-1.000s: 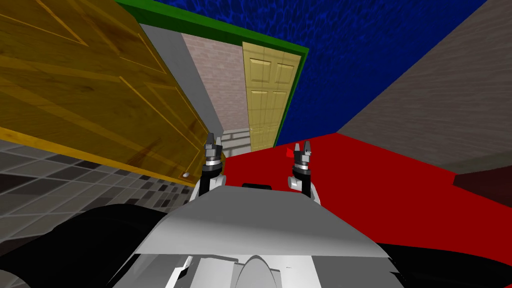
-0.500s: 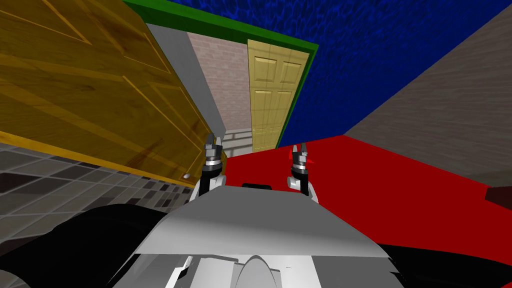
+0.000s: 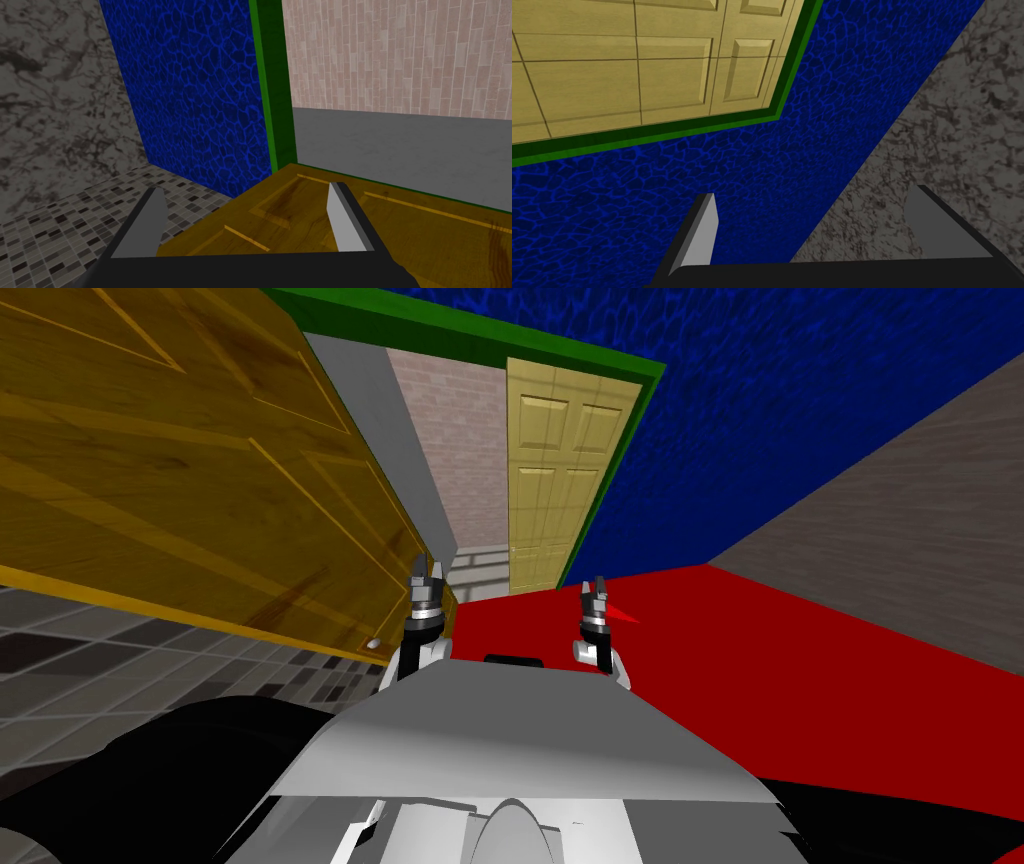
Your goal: Pull the door open
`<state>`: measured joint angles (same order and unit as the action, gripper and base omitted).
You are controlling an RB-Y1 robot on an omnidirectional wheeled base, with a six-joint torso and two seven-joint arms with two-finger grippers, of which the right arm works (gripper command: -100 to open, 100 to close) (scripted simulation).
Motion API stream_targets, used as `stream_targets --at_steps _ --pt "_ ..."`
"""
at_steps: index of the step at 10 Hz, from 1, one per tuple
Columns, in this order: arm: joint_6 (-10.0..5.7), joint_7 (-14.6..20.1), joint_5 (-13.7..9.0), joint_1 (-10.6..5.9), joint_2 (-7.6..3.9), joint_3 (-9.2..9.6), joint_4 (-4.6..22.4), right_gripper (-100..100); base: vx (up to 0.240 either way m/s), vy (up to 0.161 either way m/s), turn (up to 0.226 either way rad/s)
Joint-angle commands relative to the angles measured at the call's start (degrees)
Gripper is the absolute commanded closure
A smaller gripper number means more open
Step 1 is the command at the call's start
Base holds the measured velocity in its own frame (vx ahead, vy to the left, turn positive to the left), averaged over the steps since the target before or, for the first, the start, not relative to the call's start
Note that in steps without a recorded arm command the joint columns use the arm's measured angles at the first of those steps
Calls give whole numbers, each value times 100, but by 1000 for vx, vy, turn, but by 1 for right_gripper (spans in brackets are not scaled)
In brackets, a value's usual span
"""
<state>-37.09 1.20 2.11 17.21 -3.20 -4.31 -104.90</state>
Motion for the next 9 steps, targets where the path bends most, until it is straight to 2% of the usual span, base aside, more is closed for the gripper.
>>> stream_targets --at_steps 1,2,9 --pt "-35 6 -38 -86 -44 -29 244 -100 90 33 116" --pt "-35 6 -38 -86 -44 -29 244 -100 61 23 27" --pt "-174 -11 -178 -490 -166 -120 1322 -100 96 17 107"
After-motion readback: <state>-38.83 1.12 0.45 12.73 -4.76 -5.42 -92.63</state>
